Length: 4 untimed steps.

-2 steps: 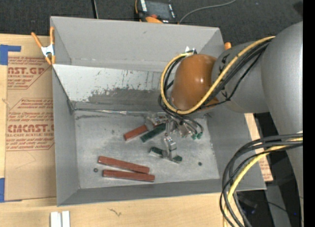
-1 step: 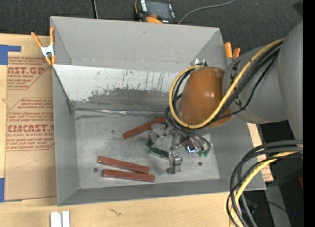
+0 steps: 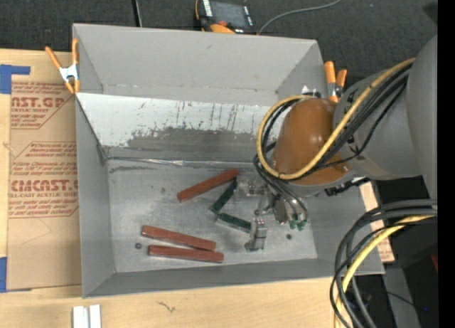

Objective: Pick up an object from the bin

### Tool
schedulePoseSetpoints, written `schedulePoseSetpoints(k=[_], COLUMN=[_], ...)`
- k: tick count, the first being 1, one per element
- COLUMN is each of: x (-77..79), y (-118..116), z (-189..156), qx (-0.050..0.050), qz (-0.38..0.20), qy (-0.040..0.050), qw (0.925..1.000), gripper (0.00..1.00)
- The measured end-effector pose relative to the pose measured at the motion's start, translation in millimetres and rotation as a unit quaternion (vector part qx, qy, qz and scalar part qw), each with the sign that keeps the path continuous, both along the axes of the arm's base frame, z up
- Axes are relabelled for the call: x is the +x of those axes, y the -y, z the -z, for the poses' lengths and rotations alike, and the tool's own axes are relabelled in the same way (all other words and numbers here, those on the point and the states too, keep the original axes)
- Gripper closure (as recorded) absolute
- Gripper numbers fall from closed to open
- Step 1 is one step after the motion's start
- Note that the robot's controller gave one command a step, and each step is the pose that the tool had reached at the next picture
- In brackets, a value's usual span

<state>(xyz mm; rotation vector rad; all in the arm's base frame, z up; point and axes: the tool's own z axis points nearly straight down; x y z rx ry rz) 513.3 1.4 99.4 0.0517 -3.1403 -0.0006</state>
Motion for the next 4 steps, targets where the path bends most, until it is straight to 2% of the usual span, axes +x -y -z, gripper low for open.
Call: schedulePoseSetpoints(k=[1, 2, 3, 4], x=[-24.5, -23.8, -24.0, -24.2], y=[-11.4, -11.6, -11.7, -11.8], z=[30.5, 30.5, 30.1, 25.0], qx=[0.0, 0.0, 0.0, 0.0], qz=[0.042, 0.042, 0.042, 0.042], qy=[0.0003, 0.0015, 0.0012, 0.0004], qw=[0.9991, 0.9991, 0.9991, 0.9991], gripper=[0.0, 0.0, 1.0, 1.0])
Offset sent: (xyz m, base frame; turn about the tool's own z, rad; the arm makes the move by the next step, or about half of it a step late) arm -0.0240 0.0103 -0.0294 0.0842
